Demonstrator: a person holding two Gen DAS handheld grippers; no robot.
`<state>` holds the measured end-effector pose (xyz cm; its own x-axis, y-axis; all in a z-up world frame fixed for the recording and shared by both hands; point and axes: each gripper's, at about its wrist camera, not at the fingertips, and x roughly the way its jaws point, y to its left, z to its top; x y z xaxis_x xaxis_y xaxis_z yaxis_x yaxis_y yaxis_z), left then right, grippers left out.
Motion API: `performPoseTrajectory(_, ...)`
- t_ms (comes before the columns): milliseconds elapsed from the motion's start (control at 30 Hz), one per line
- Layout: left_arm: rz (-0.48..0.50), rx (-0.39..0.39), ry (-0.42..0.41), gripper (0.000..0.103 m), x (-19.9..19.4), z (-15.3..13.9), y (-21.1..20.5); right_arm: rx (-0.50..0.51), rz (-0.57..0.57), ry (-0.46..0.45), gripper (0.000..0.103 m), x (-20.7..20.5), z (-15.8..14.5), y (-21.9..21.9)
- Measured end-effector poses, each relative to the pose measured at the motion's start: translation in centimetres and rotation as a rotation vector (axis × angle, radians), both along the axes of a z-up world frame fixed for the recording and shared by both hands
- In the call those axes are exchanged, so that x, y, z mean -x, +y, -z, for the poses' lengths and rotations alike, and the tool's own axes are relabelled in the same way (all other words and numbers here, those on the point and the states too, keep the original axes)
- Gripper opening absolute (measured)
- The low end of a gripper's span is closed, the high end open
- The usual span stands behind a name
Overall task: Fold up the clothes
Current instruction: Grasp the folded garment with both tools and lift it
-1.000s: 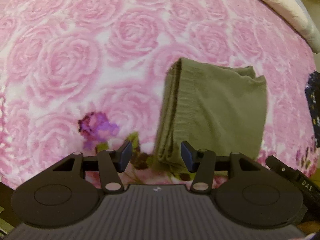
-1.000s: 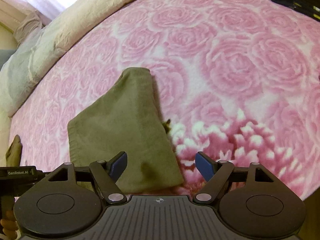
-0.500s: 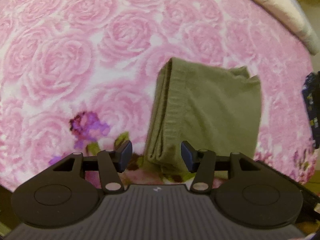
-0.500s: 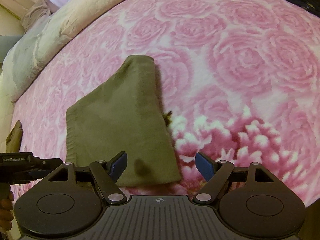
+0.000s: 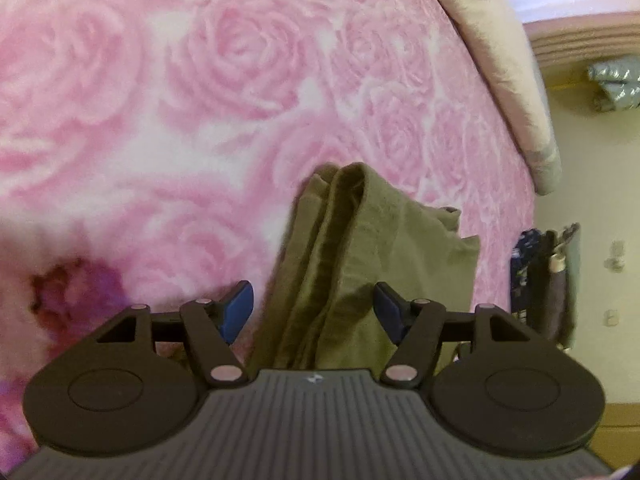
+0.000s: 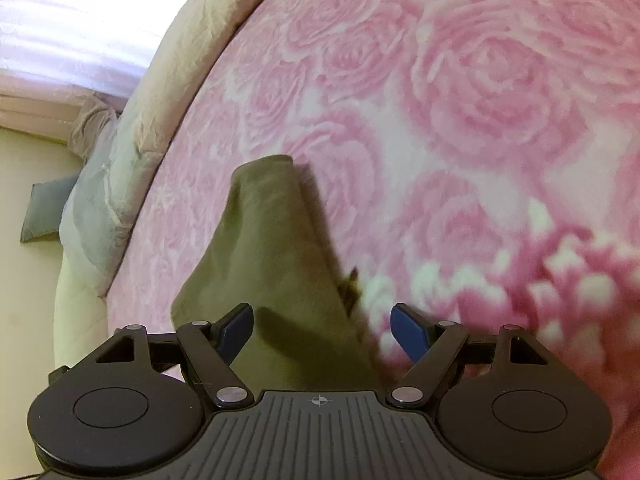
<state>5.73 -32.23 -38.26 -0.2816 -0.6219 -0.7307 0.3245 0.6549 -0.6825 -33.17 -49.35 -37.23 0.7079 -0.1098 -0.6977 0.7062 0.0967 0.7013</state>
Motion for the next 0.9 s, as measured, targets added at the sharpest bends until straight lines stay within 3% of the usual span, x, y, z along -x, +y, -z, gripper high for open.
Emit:
performPoseTrajectory(200,-0.014,0.089,0.125,0.063,-0.7,2.2,-0.9,-0.038,-0.037,-0.085,0.078,-1.2,1.9,-2.0)
performPoseTrajectory(267,0.011,0.093,0.133,0.058,-0.8,2.5,-1.6,-0.052,-0.051,-0.101,0.077,-2.1,2.2,-2.4)
performPoseTrajectory(300,0.026,0.089,0.134,0.05,-0.8,2.5,-1.9,-0.066,-0.062,-0.11,0.069,-2.6,2.4,-2.4)
performPoseTrajectory(333,0.045,0.084,0.133,0.038,-0.9,2.6,-2.3,-0.077,-0.063,-0.098,0.053,-3.2,2.6,-2.4)
performPoseTrajectory(467,0.106,0.074,0.15,0.028,-1.2,1.8,-3.5,-0.105,-0.015,-0.053,0.037,-3.6,2.2,-2.1)
performPoseTrajectory(567,0.179,0.094,0.12,0.027,-0.9,-1.5,-5.0,-0.085,0.038,-0.043,0.034,-3.0,-0.3,-0.9)
performPoseTrajectory(733,0.3,0.171,0.089,0.027,1.0,-9.3,-8.3,-0.025,0.185,-0.074,0.034,0.1,-8.0,1.2)
performPoseTrajectory(900,0.455,0.19,0.077,0.027,6.7,-14.9,-12.5,0.009,0.311,-0.055,0.034,5.3,-14.2,3.1)
